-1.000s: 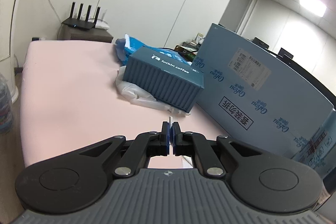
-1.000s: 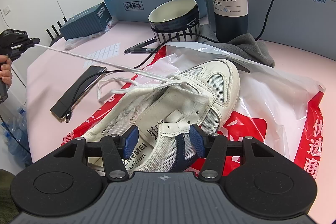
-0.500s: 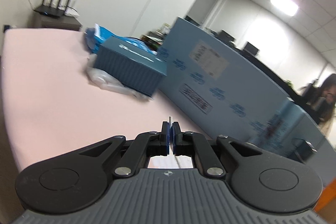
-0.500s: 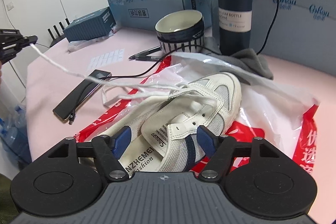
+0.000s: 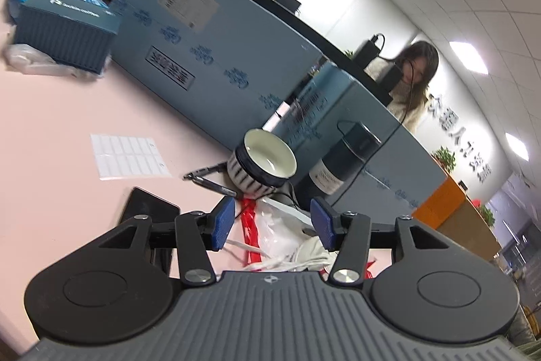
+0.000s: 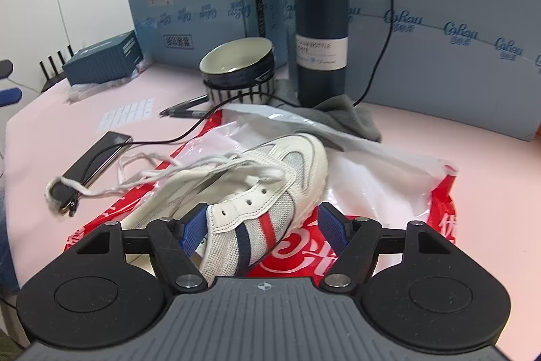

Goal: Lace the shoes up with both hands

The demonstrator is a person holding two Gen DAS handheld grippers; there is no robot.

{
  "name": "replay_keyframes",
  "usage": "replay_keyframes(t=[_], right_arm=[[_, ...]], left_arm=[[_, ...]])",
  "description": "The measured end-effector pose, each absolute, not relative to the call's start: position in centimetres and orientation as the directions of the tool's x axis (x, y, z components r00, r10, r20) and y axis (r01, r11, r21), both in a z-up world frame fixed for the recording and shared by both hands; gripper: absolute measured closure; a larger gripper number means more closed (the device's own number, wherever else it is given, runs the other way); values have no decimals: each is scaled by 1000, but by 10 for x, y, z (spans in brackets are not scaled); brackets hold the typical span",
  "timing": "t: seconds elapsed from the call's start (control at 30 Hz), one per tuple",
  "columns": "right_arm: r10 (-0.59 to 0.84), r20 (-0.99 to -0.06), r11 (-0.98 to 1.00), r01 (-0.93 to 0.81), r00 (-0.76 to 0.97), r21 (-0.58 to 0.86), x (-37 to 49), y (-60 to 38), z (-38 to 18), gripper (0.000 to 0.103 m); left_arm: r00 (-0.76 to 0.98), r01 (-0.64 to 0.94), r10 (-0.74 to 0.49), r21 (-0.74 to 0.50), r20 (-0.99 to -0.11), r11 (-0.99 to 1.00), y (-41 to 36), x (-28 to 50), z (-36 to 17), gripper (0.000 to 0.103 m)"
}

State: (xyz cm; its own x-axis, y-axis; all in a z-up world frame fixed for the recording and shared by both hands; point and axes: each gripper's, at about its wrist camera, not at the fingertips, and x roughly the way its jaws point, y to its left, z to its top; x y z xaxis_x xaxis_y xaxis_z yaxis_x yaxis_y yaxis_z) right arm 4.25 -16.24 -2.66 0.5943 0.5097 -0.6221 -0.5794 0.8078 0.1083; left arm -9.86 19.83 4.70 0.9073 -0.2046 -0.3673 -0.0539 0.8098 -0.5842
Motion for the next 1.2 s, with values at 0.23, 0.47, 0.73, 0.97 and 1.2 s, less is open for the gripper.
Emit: replay_keyframes(t=[0.23, 0.47, 0.73, 0.97, 1.2], right_arm=[[460, -622, 847, -524, 633, 93, 41, -171, -19, 22], [484, -629, 844, -515, 608, 151, 34, -179, -2, 19], [453, -637, 867, -475, 624, 151, 22, -193, 1, 19], [402, -657, 902, -398, 637, 167, 15, -201, -7, 19], [386, -661, 914, -365, 644, 179, 10, -198, -10, 19]], left_arm=[[846, -30, -198, -415, -494, 910, 158, -41, 30, 53], [782, 168, -252, -198, -569, 966, 98, 40, -7, 70], [662, 396, -345, -80, -666, 915, 65, 78, -43, 78], [645, 461, -359, -31, -674, 887, 56, 91, -56, 73], [614, 450, -362, -66, -702, 891, 60, 95, -63, 90]])
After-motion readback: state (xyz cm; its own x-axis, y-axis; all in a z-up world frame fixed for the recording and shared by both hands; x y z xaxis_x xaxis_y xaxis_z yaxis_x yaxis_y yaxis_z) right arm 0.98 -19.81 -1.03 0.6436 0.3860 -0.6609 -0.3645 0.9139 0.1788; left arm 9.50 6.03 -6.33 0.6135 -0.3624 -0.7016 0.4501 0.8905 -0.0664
